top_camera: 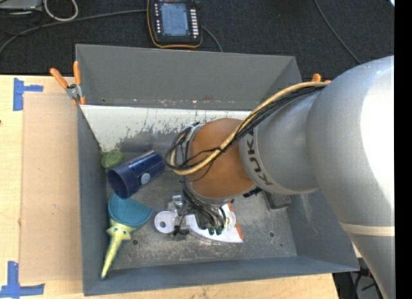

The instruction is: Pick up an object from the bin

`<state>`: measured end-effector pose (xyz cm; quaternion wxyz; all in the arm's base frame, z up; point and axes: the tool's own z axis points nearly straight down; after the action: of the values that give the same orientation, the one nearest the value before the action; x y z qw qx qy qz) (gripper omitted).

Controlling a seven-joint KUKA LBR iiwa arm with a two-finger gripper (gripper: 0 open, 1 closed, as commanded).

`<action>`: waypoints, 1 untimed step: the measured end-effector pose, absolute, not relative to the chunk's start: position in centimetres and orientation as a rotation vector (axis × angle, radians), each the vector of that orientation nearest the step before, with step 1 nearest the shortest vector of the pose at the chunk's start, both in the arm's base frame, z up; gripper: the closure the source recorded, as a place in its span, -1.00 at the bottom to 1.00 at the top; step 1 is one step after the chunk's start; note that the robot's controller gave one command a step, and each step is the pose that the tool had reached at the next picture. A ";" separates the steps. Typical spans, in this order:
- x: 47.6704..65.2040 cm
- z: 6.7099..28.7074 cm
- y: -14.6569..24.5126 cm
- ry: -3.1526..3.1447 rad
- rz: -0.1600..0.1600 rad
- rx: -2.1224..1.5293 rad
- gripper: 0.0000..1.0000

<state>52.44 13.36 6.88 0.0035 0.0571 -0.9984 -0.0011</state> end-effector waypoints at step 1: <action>52.4 6.9 13.4 -3.129 -0.004 0.178 1.00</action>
Offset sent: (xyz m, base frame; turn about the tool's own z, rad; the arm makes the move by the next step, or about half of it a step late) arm 0.0001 -0.0001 0.0326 0.0004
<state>52.44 13.35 6.88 0.0036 0.0568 -0.9984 -0.0012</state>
